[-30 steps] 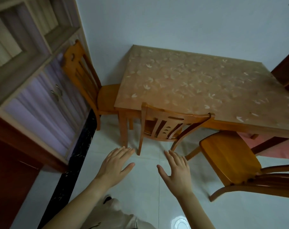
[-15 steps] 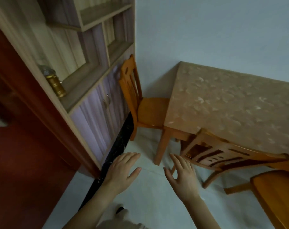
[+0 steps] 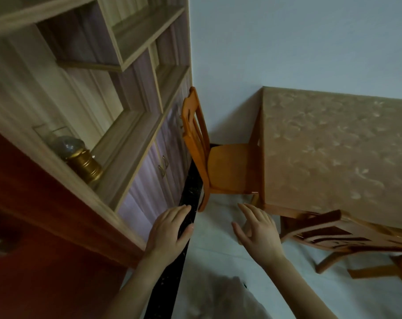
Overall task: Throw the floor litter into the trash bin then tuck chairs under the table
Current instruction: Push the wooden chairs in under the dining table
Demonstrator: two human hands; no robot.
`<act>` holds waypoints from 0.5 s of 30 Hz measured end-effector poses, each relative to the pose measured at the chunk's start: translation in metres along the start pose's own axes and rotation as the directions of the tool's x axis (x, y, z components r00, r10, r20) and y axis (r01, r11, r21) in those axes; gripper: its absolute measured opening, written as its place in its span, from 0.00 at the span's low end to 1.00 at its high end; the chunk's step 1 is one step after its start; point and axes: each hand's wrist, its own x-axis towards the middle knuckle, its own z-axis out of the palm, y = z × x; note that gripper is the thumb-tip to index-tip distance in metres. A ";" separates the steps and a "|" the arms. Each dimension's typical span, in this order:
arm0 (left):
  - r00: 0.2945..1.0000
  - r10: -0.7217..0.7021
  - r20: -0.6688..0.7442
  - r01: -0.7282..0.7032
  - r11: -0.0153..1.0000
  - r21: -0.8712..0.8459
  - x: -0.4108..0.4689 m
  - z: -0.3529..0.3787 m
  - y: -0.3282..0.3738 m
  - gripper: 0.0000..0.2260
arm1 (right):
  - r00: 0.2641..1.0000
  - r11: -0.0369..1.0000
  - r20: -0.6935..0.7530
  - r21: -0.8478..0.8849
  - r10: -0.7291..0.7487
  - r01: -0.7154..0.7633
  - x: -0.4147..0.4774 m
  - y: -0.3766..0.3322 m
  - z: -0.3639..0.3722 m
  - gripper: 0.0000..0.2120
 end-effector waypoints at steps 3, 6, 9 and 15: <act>1.000 -0.002 0.002 0.002 1.000 -0.016 0.029 0.009 -0.015 0.23 | 1.000 0.999 0.014 -0.036 -0.017 0.018 0.033 0.007 0.013 0.24; 1.000 -0.007 -0.003 0.007 1.000 -0.017 0.063 0.017 -0.034 0.23 | 0.999 0.998 0.030 -0.050 -0.030 0.032 0.077 0.015 0.027 0.24; 0.999 -0.025 -0.028 0.025 1.000 0.003 0.109 0.018 -0.054 0.23 | 0.996 0.996 0.060 -0.054 -0.070 0.073 0.133 0.023 0.036 0.25; 0.995 -0.053 -0.083 0.056 0.998 0.031 0.215 0.006 -0.089 0.23 | 0.992 0.994 0.071 -0.031 -0.100 0.103 0.251 0.029 0.036 0.25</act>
